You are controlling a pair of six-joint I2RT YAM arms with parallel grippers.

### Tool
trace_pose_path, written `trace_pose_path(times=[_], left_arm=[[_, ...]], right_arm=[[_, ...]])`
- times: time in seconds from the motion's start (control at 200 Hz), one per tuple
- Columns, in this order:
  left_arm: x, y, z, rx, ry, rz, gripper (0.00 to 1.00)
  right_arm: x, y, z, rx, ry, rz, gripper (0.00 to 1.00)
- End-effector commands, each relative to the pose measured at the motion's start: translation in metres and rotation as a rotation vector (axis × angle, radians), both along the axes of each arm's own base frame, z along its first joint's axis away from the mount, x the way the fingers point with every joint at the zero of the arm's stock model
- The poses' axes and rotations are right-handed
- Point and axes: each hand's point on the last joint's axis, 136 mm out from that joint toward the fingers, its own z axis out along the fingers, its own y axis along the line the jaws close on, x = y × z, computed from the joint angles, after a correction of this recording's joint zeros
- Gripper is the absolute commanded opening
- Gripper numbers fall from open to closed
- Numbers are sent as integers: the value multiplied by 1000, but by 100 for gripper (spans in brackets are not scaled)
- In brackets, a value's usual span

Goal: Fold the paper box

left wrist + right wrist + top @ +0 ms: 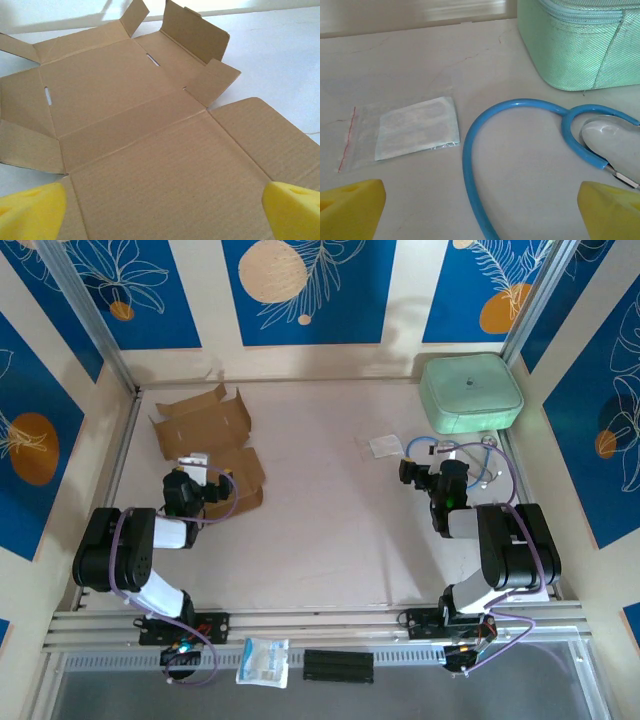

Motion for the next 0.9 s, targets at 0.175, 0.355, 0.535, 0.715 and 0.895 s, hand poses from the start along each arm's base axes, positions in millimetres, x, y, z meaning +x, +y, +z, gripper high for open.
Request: trace_pose_path(times=[0.175,0.355,0.535,0.715,0.895], left_arm=[[5,-4,10,-13,-34,-20,99],[5,-4,10,-13,-34,-20,99],[0,1,17,-13,-69,7,99],[-17,22,67,-35,-77,171,99],[-41,-1,106,-541,151,313,100]], right_arm=[[1,0,6,4,-31,-6,99],[0,0,6,15,-30,4,99],[-6,-9,18,29,-58,-42,99],[-38,0,101,119,-63,-94,99],[-57,92,156,365,156,204,98]])
